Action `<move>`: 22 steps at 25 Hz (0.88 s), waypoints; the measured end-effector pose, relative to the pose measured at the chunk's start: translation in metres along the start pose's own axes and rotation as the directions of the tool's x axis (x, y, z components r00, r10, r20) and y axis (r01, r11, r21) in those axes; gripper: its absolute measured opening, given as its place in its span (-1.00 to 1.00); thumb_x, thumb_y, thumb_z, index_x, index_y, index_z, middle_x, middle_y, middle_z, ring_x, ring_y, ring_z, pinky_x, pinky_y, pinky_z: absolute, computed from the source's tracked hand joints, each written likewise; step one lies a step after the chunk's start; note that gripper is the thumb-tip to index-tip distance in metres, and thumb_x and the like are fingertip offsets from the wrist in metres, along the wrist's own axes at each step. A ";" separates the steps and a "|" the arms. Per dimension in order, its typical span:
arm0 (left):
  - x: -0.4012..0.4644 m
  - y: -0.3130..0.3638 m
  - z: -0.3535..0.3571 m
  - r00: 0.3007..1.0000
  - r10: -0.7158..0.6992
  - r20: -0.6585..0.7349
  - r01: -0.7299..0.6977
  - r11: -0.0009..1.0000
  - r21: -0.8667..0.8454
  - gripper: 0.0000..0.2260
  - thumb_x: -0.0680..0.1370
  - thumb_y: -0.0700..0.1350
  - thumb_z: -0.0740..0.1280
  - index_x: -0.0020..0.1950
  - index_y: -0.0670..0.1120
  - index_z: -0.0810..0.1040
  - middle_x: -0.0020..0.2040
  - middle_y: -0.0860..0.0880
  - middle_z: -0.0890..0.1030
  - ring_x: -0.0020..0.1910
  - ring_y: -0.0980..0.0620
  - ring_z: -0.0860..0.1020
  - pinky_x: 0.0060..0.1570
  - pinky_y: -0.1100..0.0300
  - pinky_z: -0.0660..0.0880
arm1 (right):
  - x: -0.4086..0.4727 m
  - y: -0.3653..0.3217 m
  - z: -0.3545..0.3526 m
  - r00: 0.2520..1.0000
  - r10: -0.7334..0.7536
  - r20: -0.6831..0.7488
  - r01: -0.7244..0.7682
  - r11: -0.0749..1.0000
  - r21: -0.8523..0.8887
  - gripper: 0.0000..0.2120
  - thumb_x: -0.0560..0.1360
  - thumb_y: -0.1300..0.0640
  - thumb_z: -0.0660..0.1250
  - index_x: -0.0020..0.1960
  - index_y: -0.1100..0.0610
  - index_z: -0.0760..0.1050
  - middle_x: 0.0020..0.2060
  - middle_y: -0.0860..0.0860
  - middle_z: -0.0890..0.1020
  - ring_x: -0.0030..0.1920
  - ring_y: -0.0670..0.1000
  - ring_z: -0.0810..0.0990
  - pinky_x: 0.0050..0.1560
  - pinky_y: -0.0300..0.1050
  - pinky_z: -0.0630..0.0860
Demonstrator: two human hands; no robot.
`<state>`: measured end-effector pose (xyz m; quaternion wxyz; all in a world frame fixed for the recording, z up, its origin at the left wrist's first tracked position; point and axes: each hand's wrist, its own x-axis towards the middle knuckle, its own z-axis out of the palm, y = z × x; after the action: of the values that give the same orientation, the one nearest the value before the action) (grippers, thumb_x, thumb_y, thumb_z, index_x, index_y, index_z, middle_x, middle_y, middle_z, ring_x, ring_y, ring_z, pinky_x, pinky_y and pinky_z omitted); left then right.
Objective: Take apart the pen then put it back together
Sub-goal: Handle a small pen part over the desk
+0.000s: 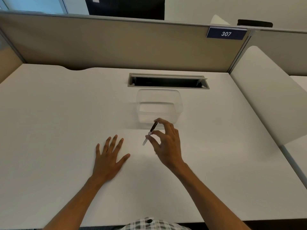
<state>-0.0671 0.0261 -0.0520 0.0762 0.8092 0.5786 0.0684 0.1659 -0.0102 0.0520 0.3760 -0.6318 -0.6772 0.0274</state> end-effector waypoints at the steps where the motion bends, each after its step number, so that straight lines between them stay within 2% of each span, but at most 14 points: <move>1: 0.000 0.000 0.000 1.000 0.001 -0.005 -0.001 1.000 -0.002 -0.34 0.51 0.40 -0.15 0.54 0.11 0.05 0.56 0.01 0.08 0.53 -0.03 0.03 0.42 -0.24 -0.05 | 0.005 -0.002 -0.007 0.999 -0.013 -0.039 0.013 1.000 -0.005 -0.84 0.48 0.01 0.44 -0.08 0.10 0.67 0.27 0.02 0.55 0.31 0.03 0.47 0.09 -0.10 0.38; 4: -0.001 -0.001 0.001 1.000 0.000 -0.010 0.000 1.000 -0.003 -0.34 0.51 0.40 -0.16 0.54 0.12 0.04 0.56 0.02 0.07 0.53 -0.03 0.02 0.43 -0.24 -0.05 | 0.009 -0.005 -0.012 0.994 -0.043 -0.097 0.041 0.999 -0.024 -0.84 0.49 0.01 0.43 -0.08 0.11 0.67 0.26 0.04 0.55 0.31 0.03 0.46 0.10 -0.12 0.35; 8: -0.001 -0.001 0.000 1.000 0.004 -0.007 -0.004 1.000 -0.005 -0.34 0.51 0.40 -0.15 0.53 0.10 0.07 0.56 0.00 0.10 0.53 -0.04 0.06 0.42 -0.25 -0.02 | -0.021 0.008 0.022 0.995 -0.067 0.077 0.071 0.996 -0.055 -0.86 0.49 0.02 0.44 -0.09 0.10 0.66 0.25 0.01 0.55 0.29 0.01 0.47 0.10 0.00 0.48; 13: -0.001 -0.001 0.000 1.000 0.005 -0.017 -0.005 1.000 -0.004 -0.34 0.52 0.39 -0.15 0.53 0.09 0.09 0.55 -0.01 0.12 0.52 -0.04 0.07 0.42 -0.25 -0.01 | -0.023 0.016 0.030 0.995 -0.028 0.096 0.031 0.999 -0.035 -0.83 0.50 -0.01 0.41 -0.13 0.09 0.67 0.23 0.01 0.57 0.27 -0.01 0.46 0.07 -0.03 0.47; 16: -0.001 -0.001 0.001 1.000 0.006 -0.022 -0.006 1.000 -0.001 -0.33 0.51 0.40 -0.15 0.53 0.10 0.08 0.56 0.00 0.10 0.53 -0.03 0.05 0.42 -0.23 -0.04 | -0.016 0.010 0.017 0.998 -0.053 0.020 0.053 0.999 -0.012 -0.85 0.48 0.01 0.45 -0.13 0.10 0.67 0.22 0.02 0.58 0.27 0.01 0.47 0.09 -0.07 0.43; 20: 0.000 -0.001 0.002 1.000 0.003 -0.025 -0.003 1.000 0.000 -0.33 0.51 0.40 -0.15 0.54 0.10 0.06 0.56 0.01 0.08 0.53 -0.03 0.02 0.43 -0.24 -0.06 | -0.003 0.003 0.000 0.981 -0.070 -0.179 0.076 0.997 0.025 -0.86 0.44 0.04 0.48 -0.14 0.13 0.68 0.20 0.09 0.60 0.25 0.03 0.49 0.13 -0.17 0.34; 22: 0.000 -0.001 0.002 1.000 0.005 -0.029 -0.005 1.000 -0.005 -0.33 0.51 0.40 -0.15 0.54 0.10 0.06 0.56 0.01 0.08 0.53 -0.02 0.01 0.43 -0.23 -0.07 | -0.003 0.003 0.002 0.980 -0.069 -0.185 0.075 0.997 0.030 -0.86 0.44 0.05 0.48 -0.13 0.13 0.68 0.19 0.09 0.60 0.25 0.02 0.49 0.12 -0.17 0.34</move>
<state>-0.0677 0.0259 -0.0542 0.0699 0.8094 0.5774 0.0818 0.1670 -0.0111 0.0476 0.4493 -0.5997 -0.6614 -0.0321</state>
